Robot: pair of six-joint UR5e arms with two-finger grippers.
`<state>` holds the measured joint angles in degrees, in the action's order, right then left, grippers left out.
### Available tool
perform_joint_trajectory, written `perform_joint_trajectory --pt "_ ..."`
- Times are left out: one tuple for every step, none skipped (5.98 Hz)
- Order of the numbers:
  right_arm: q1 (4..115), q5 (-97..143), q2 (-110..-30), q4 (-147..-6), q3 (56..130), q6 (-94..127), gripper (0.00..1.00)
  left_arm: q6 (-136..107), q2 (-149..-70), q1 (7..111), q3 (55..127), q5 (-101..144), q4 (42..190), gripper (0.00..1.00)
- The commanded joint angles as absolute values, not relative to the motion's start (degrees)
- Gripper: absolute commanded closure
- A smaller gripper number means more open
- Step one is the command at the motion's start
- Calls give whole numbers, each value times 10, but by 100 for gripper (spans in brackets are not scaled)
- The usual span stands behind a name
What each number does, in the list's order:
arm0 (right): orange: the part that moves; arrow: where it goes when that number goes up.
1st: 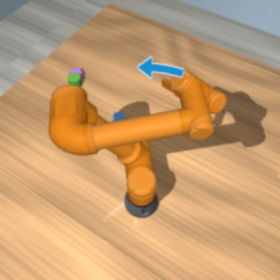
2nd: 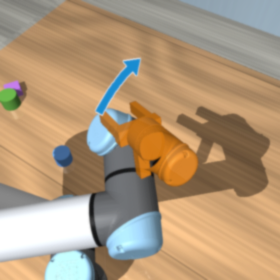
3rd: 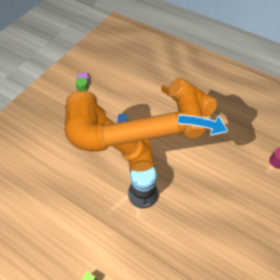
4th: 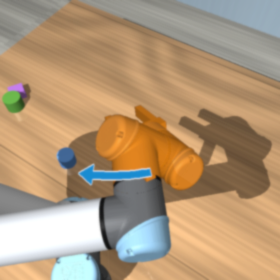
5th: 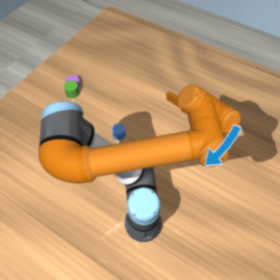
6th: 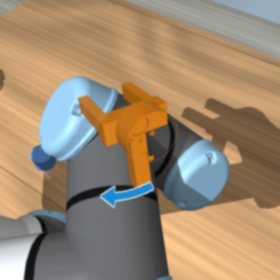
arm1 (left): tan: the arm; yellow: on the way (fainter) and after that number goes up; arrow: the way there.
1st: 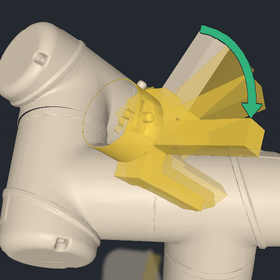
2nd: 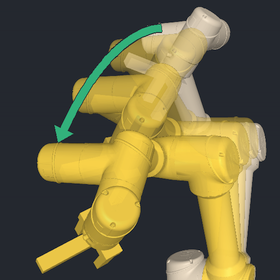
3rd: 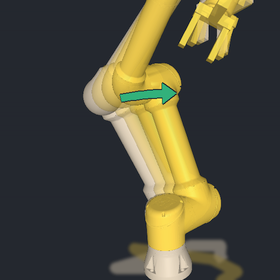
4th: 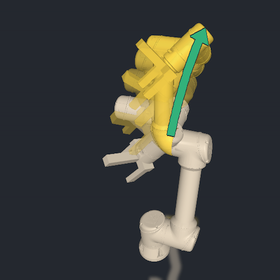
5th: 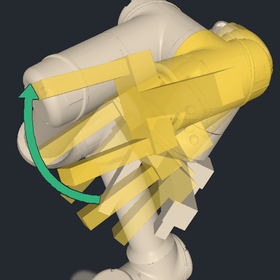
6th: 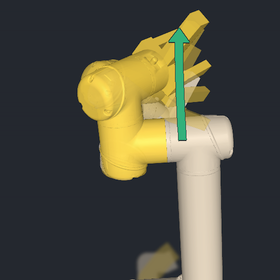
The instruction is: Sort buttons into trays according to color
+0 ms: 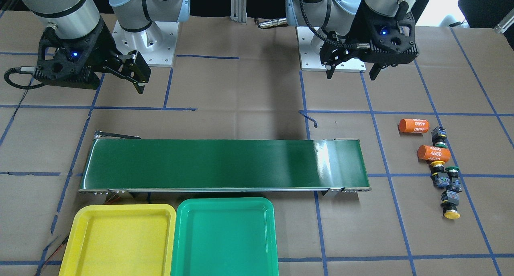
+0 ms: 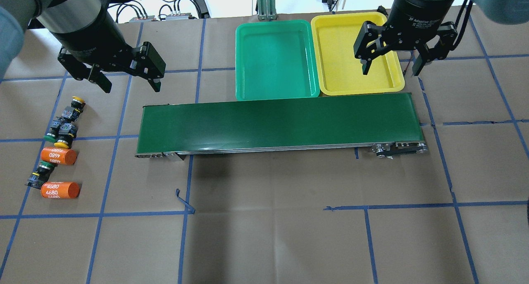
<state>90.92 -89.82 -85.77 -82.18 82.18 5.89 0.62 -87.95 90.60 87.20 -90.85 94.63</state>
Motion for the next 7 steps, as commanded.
perform_joint_trajectory --pt "910 -898 -858 -822 822 59 0 6 -877 906 873 -909 947 1" --pt "910 -897 -858 -822 822 59 0 6 -877 906 872 -908 947 1" --pt "910 -896 -859 -822 821 60 0 6 -875 907 872 -908 947 1" --pt "910 -896 -859 -822 822 60 0 6 -875 905 872 -909 947 1" --pt "910 -896 -858 -822 821 60 0 6 -875 903 873 -906 946 1" --pt "910 -896 -858 -822 821 60 0 6 -875 900 874 -908 948 1" --pt "910 -896 -858 -822 821 60 0 12 -874 870 874 -908 951 1"
